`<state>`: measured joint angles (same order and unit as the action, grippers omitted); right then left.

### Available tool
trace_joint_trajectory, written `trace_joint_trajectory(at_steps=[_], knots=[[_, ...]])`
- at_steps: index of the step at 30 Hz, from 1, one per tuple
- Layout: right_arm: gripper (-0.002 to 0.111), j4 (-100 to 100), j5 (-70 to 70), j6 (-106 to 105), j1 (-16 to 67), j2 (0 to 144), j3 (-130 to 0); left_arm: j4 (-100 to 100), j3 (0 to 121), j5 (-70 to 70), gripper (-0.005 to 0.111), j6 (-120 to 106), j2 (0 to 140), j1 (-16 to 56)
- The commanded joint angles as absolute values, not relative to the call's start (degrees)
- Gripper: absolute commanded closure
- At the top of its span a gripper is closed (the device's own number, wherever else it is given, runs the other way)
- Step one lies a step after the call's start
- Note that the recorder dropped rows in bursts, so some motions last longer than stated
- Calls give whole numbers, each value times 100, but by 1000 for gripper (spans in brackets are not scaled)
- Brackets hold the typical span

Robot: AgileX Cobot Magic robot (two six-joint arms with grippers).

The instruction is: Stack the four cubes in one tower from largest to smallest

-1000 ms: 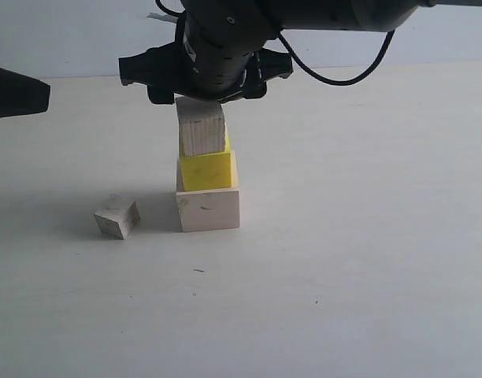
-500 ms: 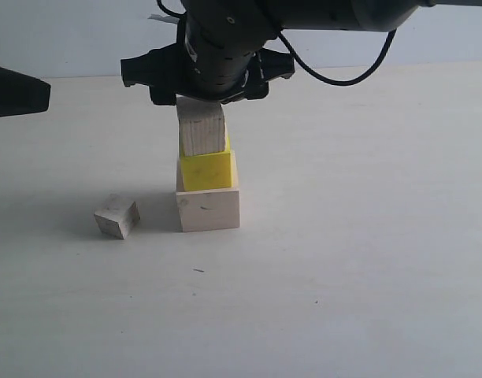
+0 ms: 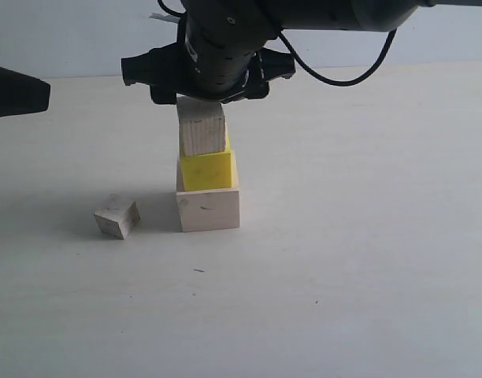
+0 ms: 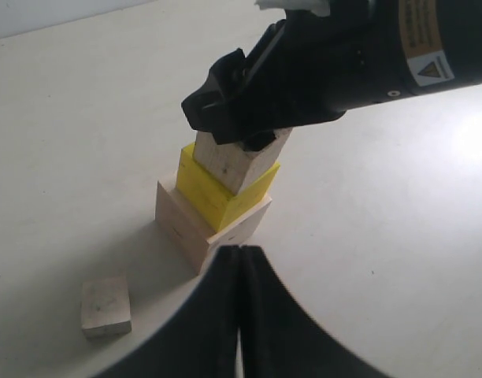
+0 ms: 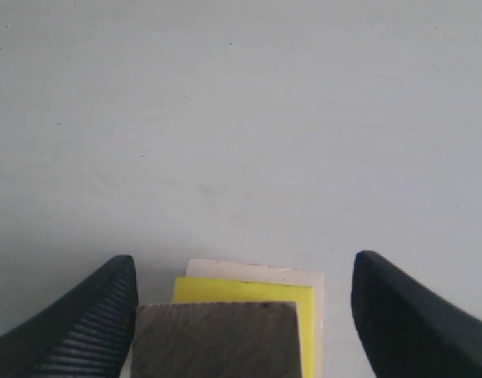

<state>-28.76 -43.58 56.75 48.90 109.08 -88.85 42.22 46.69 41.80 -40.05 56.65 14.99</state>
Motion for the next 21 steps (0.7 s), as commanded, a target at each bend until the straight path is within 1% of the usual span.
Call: trace_joint_trajectory(at_steps=[1, 21], knots=[[36, -2974, -4377, 5700, 4898, 10897, -8926, 4263, 4663, 4219, 107, -4002, 5624, 1535], [36, -3148, -4272, 5855, 4898, 10897, -8926, 4276, 4663, 4219, 107, -4002, 5624, 1535]])
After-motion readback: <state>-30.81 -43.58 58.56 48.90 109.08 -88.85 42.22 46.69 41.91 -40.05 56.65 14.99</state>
